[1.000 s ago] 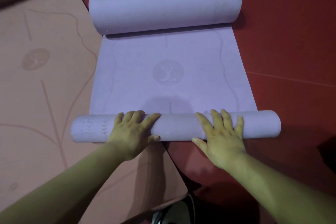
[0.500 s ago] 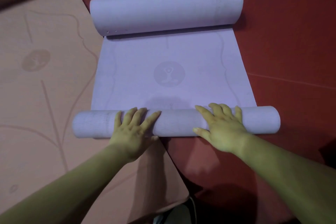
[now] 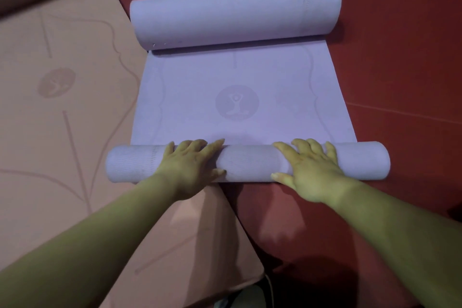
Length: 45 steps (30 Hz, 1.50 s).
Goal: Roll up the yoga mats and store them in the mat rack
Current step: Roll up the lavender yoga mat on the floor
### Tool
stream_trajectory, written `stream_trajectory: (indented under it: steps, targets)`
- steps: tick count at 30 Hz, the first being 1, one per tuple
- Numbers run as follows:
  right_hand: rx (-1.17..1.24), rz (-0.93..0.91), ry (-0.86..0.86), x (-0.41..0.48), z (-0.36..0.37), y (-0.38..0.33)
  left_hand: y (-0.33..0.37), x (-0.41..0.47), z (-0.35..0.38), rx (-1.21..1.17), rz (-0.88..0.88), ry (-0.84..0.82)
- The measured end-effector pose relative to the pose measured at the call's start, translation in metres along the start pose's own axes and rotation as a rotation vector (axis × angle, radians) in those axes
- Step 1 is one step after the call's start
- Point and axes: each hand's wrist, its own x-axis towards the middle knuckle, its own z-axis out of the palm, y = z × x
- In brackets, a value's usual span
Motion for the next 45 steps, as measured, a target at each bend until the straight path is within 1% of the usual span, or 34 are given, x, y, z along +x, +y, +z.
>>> stream_trajectory:
  steps: [2,4,7,11,15,19,24,27,29,31,36,38,41,45]
  targets:
    - [0.009,-0.007,-0.012,0.003,-0.002,0.0,0.002,-0.004,0.006,0.037,0.016,0.016]
    - [-0.004,-0.011,-0.014,0.002,-0.001,0.0,0.004,-0.013,0.021,0.098,0.041,0.07]
    - [-0.029,-0.006,-0.012,-0.001,0.003,-0.001,0.003,-0.013,0.028,0.112,0.057,0.139]
    - [-0.044,-0.025,0.045,-0.002,0.003,-0.001,0.001,-0.003,0.018,0.114,0.044,0.106]
    - [-0.13,-0.147,0.139,0.002,0.01,0.002,-0.005,0.009,0.008,0.085,0.036,0.041]
    - [-0.126,-0.116,0.136,0.008,0.007,0.002,-0.004,0.015,0.001,0.074,0.04,0.011]
    - [-0.099,-0.116,0.088,0.012,0.001,0.003,-0.004,-0.002,0.016,0.132,0.049,0.141]
    - [-0.105,-0.103,0.074,0.015,0.0,0.001,-0.005,0.001,0.015,0.2,0.028,0.11]
    - [-0.111,-0.095,0.092,0.016,-0.002,0.0,-0.003,0.006,0.011,0.203,0.015,0.099]
    - [-0.101,-0.095,0.106,0.017,-0.004,0.0,-0.004,0.01,0.01,0.216,0.036,0.113]
    - [-0.098,-0.116,0.122,0.006,-0.005,-0.001,-0.017,0.004,0.017,0.231,0.137,0.211]
    - [-0.084,-0.115,0.068,-0.006,-0.005,-0.001,-0.018,-0.007,0.019,0.219,0.199,0.236]
    - [-0.055,-0.111,-0.077,-0.03,-0.002,0.0,-0.013,-0.031,0.026,0.178,0.284,0.237]
    - [-0.003,-0.123,-0.195,-0.068,0.009,0.0,-0.002,-0.066,0.034,0.102,0.327,0.104]
